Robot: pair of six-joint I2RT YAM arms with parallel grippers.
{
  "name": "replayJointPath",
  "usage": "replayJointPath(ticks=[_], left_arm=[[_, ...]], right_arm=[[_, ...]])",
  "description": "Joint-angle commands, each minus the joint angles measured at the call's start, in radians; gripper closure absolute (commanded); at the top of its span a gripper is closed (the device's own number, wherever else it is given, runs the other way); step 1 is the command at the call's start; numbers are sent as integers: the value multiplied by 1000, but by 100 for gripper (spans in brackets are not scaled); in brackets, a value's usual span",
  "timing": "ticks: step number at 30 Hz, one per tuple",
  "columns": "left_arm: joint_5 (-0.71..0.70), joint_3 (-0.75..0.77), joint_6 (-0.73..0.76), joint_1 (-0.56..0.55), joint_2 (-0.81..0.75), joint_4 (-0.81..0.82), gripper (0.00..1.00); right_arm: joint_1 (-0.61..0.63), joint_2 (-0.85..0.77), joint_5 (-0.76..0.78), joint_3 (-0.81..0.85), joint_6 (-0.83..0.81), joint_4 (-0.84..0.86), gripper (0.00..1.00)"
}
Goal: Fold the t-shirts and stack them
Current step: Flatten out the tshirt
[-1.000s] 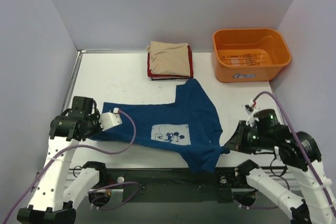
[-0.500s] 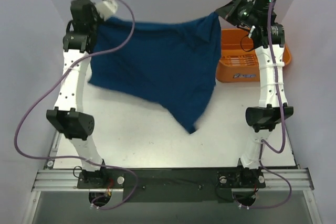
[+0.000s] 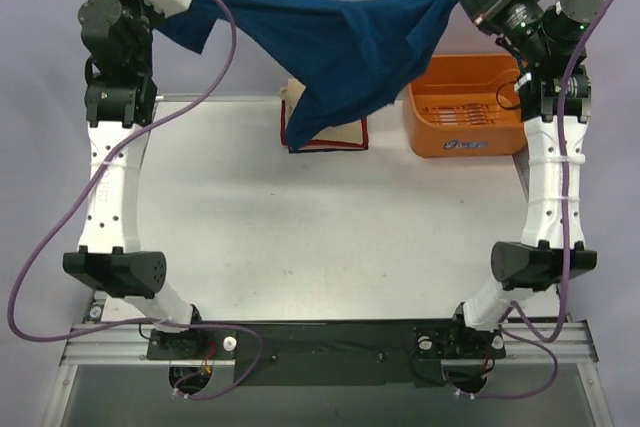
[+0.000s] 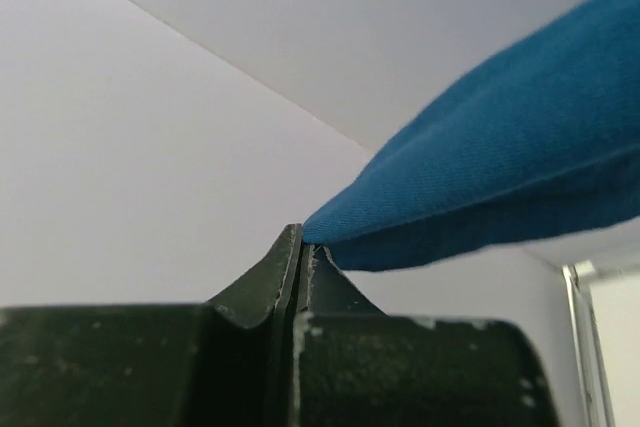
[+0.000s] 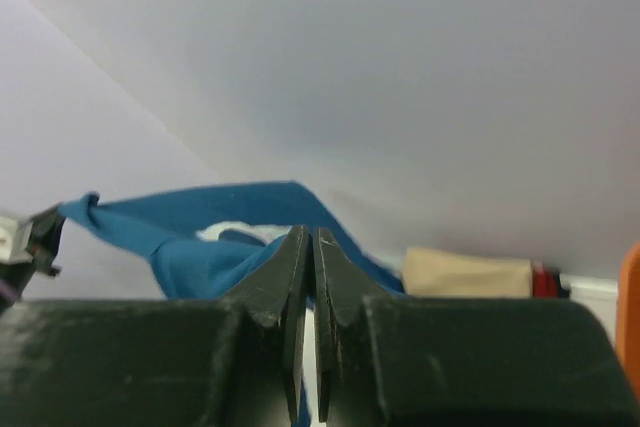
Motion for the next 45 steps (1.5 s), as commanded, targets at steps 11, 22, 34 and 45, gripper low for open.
replayJointPath(ticks=[11, 22, 34, 45], left_arm=[[54, 97, 0, 133, -162, -327, 100], [-1, 85, 202, 133, -294, -442, 100], [19, -33, 173, 131, -164, -310, 100], [89, 345, -49, 73, 112, 152, 100]], right_arm=[[28, -327, -296, -44, -128, -254, 100], [15, -493, -305, -50, -131, -362, 100], [28, -188, -183, -14, -23, -109, 100], [100, 193, 247, 382, 78, 258, 100]])
